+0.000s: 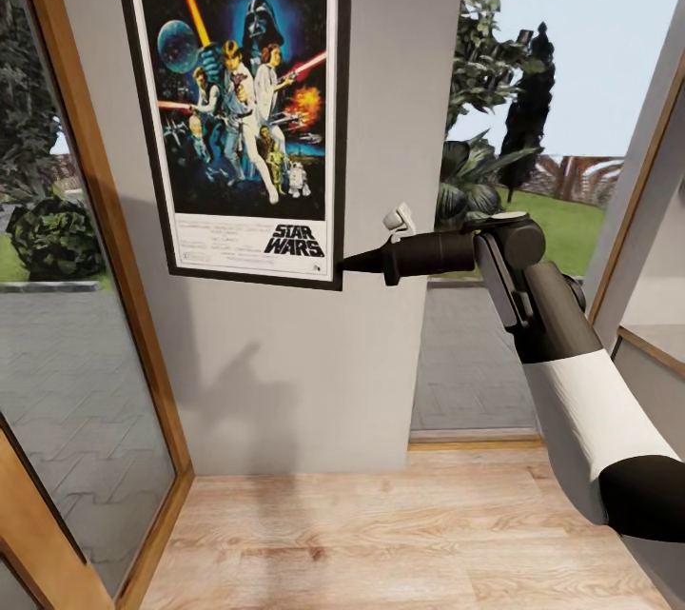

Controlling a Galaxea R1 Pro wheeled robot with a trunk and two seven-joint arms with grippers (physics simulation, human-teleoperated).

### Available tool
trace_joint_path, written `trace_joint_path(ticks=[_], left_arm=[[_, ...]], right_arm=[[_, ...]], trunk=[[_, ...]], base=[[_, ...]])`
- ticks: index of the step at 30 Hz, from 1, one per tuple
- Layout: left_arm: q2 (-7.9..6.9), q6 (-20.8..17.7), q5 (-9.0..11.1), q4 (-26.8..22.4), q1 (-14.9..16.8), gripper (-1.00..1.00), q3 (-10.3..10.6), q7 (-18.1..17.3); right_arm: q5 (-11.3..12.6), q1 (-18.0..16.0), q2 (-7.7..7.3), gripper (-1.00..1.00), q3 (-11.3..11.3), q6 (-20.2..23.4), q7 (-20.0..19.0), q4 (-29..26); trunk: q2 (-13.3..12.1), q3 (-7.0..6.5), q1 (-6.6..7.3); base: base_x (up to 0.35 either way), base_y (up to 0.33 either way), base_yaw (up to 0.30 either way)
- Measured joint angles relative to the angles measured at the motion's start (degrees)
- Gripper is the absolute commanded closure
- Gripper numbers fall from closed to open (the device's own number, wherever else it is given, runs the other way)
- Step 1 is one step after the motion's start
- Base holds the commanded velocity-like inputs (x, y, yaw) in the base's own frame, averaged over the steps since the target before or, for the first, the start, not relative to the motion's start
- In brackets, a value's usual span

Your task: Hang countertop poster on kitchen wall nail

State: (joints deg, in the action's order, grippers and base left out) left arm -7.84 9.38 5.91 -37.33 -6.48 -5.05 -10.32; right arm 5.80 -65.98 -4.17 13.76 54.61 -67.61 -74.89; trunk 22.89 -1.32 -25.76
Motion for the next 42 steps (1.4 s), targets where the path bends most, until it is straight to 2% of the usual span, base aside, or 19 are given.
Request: trace_joint_path(ticks=[22, 31, 42], left_arm=[[0.0, 0.08, 0.0, -0.06, 0.0, -1.0, 0.0, 0.0], [0.0, 0.08, 0.0, -0.09, 0.0, -1.0, -0.06, 0.0], [-0.02, 0.08, 0.0, -0.09, 0.0, -1.0, -1.11, 0.0]], right_arm=[[0.08, -0.02, -0.06, 1.0, -0.06, 0.01, 0.0, 0.0], [-0.05, -0.01, -0.11, 1.0, -0.12, 0.01, 0.0, 0.0], [-0.02, 0.0, -0.17, 1.0, -0.18, 0.0, 0.0, 0.0]], trunk=[[0.01, 0.0, 0.01], [0.01, 0.0, 0.03], [0.01, 0.0, 0.03]], base=[[0.035, 0.0, 0.0], [0.271, 0.0, 0.0], [0.331, 0.0, 0.0]])
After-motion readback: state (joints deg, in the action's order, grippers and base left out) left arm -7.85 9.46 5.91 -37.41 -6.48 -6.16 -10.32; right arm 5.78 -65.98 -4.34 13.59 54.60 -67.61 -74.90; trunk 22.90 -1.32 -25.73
